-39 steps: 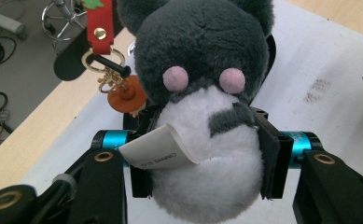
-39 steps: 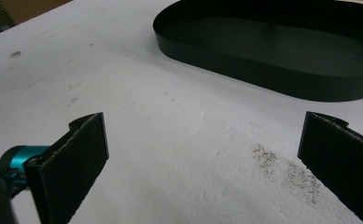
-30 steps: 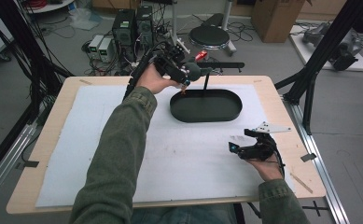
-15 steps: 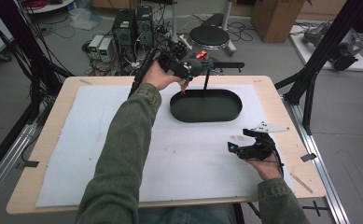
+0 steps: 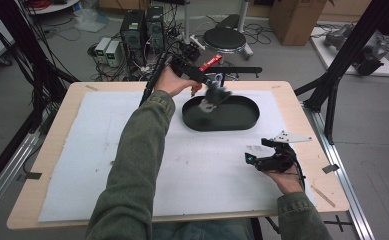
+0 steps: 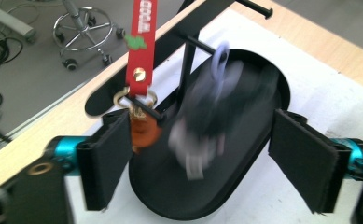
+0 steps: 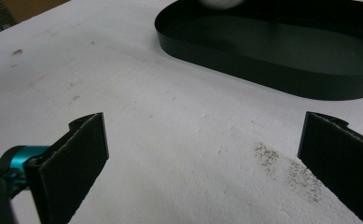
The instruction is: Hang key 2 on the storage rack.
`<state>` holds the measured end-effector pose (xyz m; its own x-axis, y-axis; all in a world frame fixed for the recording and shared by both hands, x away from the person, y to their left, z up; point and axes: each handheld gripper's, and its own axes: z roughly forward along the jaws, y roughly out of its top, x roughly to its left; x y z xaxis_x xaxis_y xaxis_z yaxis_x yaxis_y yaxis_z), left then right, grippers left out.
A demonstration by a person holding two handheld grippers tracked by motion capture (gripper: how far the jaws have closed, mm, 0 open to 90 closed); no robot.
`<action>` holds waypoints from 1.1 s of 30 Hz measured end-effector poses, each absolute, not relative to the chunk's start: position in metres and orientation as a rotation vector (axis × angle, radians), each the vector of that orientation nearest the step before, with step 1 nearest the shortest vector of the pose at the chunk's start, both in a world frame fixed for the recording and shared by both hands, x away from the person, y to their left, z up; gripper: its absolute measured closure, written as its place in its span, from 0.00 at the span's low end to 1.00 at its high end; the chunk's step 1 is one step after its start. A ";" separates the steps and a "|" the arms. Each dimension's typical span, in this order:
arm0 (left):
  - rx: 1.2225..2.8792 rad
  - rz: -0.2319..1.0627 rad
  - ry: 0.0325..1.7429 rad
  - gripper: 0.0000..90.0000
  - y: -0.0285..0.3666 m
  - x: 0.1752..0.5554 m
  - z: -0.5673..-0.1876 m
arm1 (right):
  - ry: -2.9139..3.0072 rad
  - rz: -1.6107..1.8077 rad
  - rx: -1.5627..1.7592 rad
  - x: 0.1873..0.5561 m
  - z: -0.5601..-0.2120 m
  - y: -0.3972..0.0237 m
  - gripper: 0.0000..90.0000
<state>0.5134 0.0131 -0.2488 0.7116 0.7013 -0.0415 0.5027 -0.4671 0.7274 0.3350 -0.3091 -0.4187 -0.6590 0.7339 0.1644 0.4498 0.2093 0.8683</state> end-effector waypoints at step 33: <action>2.106 0.303 0.729 0.02 0.074 0.467 -0.286 | 2.202 1.428 1.120 0.335 -0.418 -0.310 0.01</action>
<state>0.4673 0.0736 -0.2863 0.7992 0.5992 -0.0470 0.3892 -0.4563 0.8002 0.3346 -0.3095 -0.4183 -0.6571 0.7353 0.1660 0.4515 0.2076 0.8678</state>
